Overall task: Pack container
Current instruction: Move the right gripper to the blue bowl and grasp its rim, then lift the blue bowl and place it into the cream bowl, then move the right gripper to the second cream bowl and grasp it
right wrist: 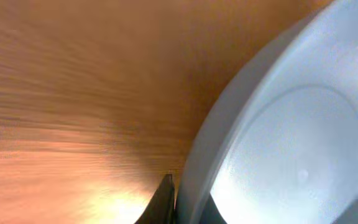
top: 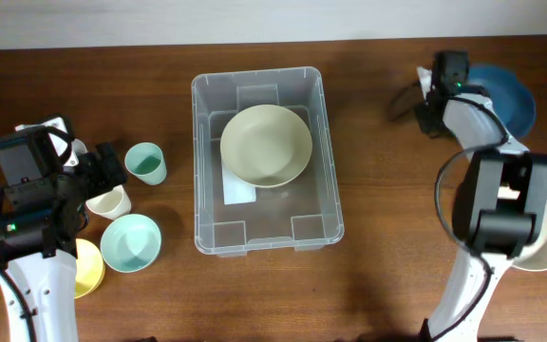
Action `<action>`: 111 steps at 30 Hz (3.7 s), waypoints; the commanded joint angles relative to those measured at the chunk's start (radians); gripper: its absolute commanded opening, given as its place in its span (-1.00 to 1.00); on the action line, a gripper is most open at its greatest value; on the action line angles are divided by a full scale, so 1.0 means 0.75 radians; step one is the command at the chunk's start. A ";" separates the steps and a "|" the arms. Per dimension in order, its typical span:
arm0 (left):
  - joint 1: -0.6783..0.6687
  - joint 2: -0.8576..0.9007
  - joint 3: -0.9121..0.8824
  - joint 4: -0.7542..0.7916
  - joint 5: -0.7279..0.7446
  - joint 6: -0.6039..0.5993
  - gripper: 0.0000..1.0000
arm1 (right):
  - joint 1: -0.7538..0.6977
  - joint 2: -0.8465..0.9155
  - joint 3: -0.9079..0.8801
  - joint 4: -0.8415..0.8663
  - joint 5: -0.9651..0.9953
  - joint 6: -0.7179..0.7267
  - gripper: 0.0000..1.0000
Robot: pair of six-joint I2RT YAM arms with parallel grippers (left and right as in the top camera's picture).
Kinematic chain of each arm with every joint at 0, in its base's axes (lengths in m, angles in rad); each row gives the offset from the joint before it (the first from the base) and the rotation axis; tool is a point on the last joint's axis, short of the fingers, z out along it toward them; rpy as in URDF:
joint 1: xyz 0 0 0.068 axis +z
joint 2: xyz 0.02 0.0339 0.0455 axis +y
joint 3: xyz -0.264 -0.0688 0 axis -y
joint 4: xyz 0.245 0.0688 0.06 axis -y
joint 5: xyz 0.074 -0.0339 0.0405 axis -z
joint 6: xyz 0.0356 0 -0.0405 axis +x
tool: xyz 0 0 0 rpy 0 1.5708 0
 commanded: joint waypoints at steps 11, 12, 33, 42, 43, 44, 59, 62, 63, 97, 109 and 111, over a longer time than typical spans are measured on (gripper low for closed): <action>0.006 0.008 0.028 0.003 0.018 -0.016 0.91 | 0.812 -0.508 0.080 -0.148 -0.081 -0.403 -0.92; 0.006 0.008 0.028 0.003 0.018 -0.016 0.91 | 0.876 -0.496 0.080 -0.166 -0.104 -0.410 -0.92; 0.006 0.008 0.028 0.003 0.018 -0.016 0.92 | 1.108 -0.175 0.081 -0.255 -0.238 -0.253 -0.28; 0.006 0.008 0.028 0.004 0.018 -0.016 0.92 | 1.034 -0.446 0.128 -0.241 0.122 0.143 -0.32; 0.006 0.008 0.028 0.004 0.017 -0.016 0.92 | 0.994 -0.491 0.128 -0.254 0.156 0.248 -0.31; 0.006 0.008 0.028 0.004 0.017 -0.016 0.92 | 0.950 -0.527 0.128 -0.277 0.172 0.344 -0.29; 0.006 0.008 0.028 0.004 0.014 -0.016 0.92 | -0.041 -0.443 0.103 -0.895 0.033 1.133 0.16; 0.006 0.008 0.028 0.004 0.014 -0.016 0.92 | -0.146 -0.363 0.063 -0.908 0.015 1.133 0.17; 0.006 0.008 0.028 0.004 0.014 -0.016 0.92 | -0.182 -0.333 0.036 -0.903 0.015 1.134 0.17; 0.006 0.008 0.028 0.004 0.014 -0.016 0.92 | -0.331 -0.238 -0.501 -0.340 -0.039 1.033 -0.92; 0.006 0.008 0.028 0.003 0.014 -0.016 0.99 | 0.194 -0.471 0.090 -0.512 -0.275 0.415 -0.93; 0.006 0.008 0.028 0.003 0.014 -0.016 0.99 | 0.389 -0.475 0.224 -0.544 -0.275 0.255 -0.92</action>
